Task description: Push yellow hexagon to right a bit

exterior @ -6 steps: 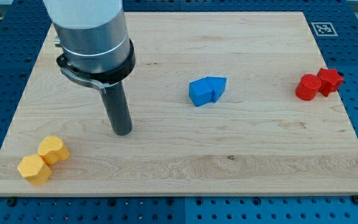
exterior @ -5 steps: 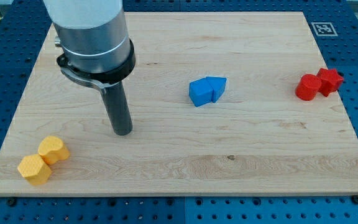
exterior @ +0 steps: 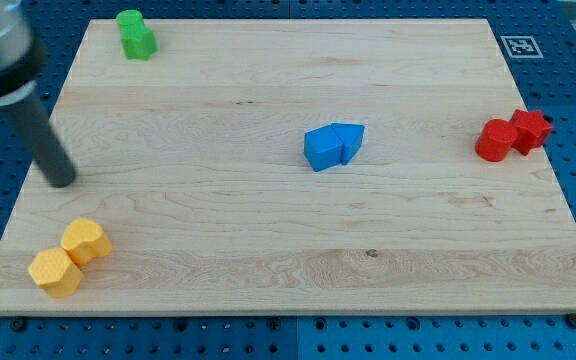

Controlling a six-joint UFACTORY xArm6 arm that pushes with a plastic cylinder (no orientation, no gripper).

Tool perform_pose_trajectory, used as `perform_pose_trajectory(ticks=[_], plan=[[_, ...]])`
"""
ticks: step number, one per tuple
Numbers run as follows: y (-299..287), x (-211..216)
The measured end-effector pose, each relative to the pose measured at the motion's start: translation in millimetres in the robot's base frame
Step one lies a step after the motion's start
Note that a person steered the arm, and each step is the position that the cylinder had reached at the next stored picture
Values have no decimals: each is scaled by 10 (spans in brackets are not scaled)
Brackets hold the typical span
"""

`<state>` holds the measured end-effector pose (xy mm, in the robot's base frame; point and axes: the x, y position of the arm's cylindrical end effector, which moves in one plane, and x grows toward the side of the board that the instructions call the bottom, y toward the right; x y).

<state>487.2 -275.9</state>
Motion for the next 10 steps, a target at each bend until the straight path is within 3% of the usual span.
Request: perform_pose_trajectory(ticks=[1, 4, 6, 9, 10], plan=[[-279, 258], [-289, 263], [-225, 1115], [914, 1150], [1016, 1190]])
